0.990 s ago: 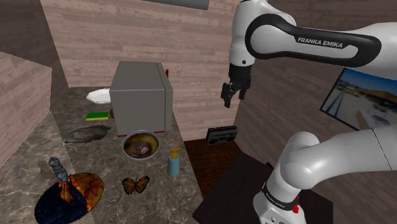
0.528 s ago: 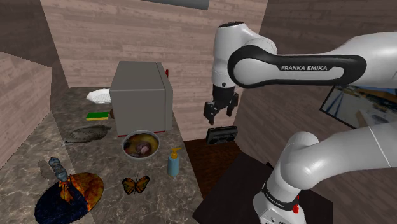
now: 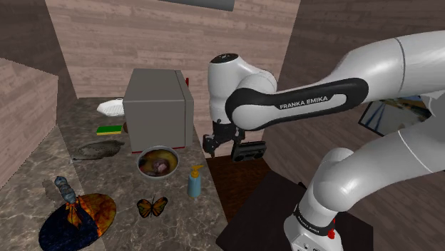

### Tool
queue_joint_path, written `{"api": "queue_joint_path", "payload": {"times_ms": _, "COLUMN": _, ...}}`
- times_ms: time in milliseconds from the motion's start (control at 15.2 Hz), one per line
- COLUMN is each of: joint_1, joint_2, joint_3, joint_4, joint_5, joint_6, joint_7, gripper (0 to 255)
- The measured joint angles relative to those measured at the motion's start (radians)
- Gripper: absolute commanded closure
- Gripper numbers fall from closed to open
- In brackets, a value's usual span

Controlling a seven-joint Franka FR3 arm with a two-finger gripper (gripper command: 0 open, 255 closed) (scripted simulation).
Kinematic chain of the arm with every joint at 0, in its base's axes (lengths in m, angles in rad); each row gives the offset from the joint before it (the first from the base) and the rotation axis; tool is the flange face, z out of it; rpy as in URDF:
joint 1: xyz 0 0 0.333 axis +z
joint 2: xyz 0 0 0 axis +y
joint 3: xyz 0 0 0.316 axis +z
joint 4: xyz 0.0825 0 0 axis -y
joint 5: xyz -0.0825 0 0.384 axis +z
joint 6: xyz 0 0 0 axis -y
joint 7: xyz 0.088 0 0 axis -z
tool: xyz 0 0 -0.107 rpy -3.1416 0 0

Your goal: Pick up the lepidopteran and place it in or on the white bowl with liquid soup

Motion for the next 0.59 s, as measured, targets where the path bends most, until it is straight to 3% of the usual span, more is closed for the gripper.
{"api": "queue_joint_path", "payload": {"times_ms": 264, "joint_1": -0.041, "joint_2": 0.142, "joint_3": 0.104, "joint_4": 0.028, "joint_5": -0.032, "joint_6": 0.107, "joint_7": 0.170, "gripper": 0}}
{"api": "queue_joint_path", "payload": {"times_ms": 594, "joint_1": -0.104, "joint_2": 0.361, "joint_3": 0.226, "joint_4": 0.112, "joint_5": -0.152, "joint_6": 0.201, "joint_7": 0.421, "gripper": 0}}
